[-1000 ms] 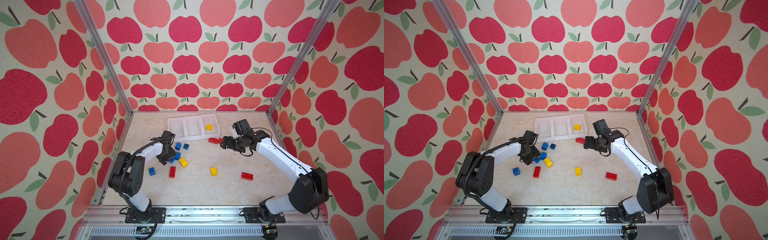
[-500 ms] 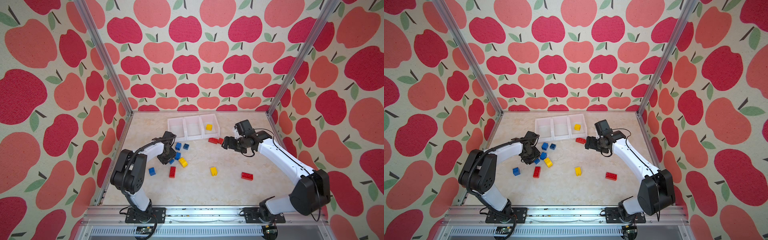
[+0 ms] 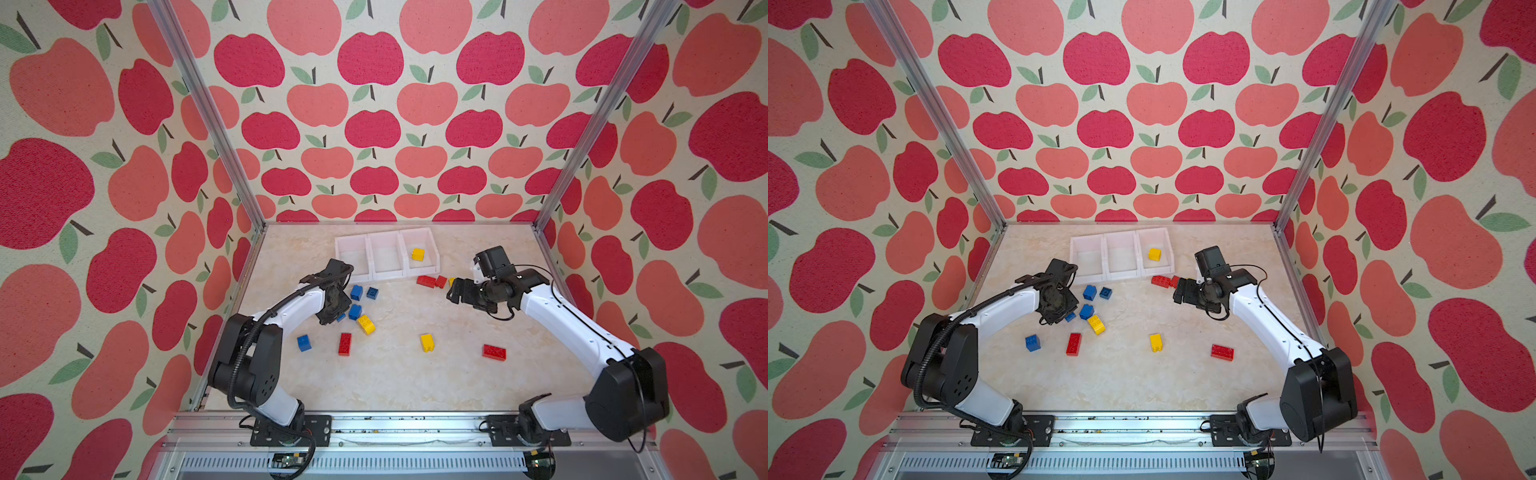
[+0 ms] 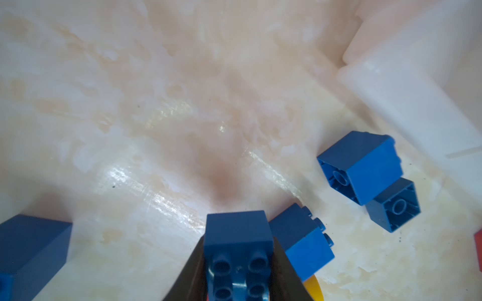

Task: Sort the legos into containers by color
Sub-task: Pick up the lego from the middle-left of the table, then place the lego in the container.

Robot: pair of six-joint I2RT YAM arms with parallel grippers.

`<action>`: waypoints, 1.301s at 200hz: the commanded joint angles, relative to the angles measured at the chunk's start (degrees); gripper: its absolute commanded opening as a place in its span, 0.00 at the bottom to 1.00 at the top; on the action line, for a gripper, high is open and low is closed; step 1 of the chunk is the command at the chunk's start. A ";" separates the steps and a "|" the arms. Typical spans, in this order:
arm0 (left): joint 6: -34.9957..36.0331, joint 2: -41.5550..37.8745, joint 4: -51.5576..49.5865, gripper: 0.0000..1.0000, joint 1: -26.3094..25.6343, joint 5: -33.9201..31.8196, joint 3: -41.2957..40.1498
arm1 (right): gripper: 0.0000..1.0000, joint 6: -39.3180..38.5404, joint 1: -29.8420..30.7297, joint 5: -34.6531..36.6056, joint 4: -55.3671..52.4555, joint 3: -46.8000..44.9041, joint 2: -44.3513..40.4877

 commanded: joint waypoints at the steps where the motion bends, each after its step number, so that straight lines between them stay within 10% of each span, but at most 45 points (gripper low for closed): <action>1: 1.52 -2.80 -3.76 0.23 -0.73 -6.17 3.82 | 0.91 1.11 -0.43 -1.32 1.32 -1.82 -2.15; 173: 26.90 24.36 3.77 0.25 1.00 -5.37 36.94 | 0.91 2.54 -0.43 -1.32 2.47 -5.21 -5.68; 260: 27.89 26.87 4.52 0.58 2.03 -5.03 38.16 | 0.92 2.27 -0.53 -0.44 1.76 -5.76 -6.06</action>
